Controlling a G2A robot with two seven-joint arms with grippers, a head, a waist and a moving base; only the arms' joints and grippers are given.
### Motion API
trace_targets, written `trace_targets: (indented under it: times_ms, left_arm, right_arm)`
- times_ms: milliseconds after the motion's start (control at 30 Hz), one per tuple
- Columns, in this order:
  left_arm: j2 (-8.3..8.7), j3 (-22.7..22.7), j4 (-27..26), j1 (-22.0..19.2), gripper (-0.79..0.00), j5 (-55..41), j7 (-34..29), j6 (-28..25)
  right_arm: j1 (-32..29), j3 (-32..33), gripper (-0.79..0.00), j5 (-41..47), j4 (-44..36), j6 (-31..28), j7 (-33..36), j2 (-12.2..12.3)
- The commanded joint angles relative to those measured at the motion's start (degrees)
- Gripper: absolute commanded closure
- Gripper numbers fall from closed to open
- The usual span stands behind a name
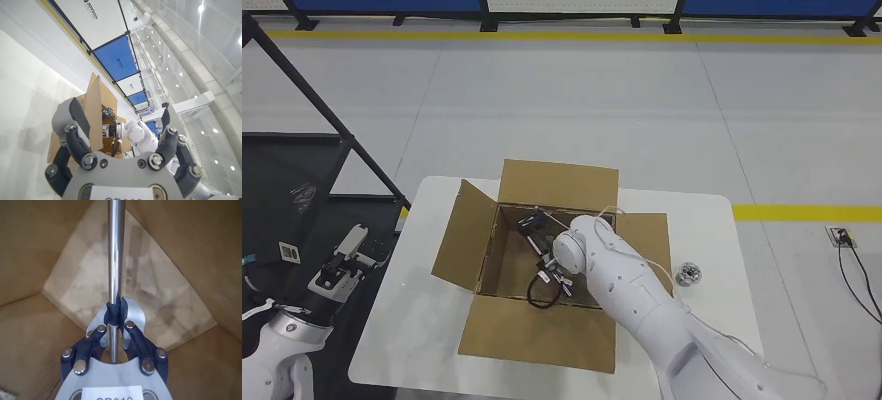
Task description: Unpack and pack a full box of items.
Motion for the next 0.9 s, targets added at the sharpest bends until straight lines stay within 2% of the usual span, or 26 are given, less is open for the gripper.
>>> trace_targets:
  times_ms: [0,167,333,500,633,733,867]
  left_arm:
    - [0.0,0.0,0.0,0.0,-0.785,0.0,0.0,0.0]
    - [0.0,0.0,0.0,0.0,-0.785,0.0,0.0,0.0]
    - [0.0,0.0,0.0,0.0,-0.785,0.0,0.0,0.0]
    - [0.0,0.0,0.0,0.0,-0.785,0.0,0.0,0.0]
    - [0.0,0.0,0.0,0.0,-0.785,0.0,0.0,0.0]
    - [0.0,0.0,0.0,0.0,-0.785,0.0,0.0,0.0]
    - [0.0,0.0,0.0,0.0,-0.785,0.0,0.0,0.0]
  right_arm:
    - [-0.2,0.5,0.0,-0.2,-2.2,-0.8,0.7,0.6]
    - [-2.2,2.8,0.0,-1.7,-11.6,-0.9,3.0,3.1]
    - [-8.2,8.8,0.0,-5.8,-28.8,1.5,8.2,7.8]
    - [-22.5,19.8,0.0,-13.8,-57.8,3.8,16.1,13.5]
    - [-34.8,27.5,0.0,-20.7,-78.6,5.1,19.4,16.3]
    - [-41.6,31.9,0.0,-25.1,-89.1,6.6,19.9,17.5]
    - [-47.9,38.0,0.0,-29.4,-98.4,9.1,20.3,18.5]
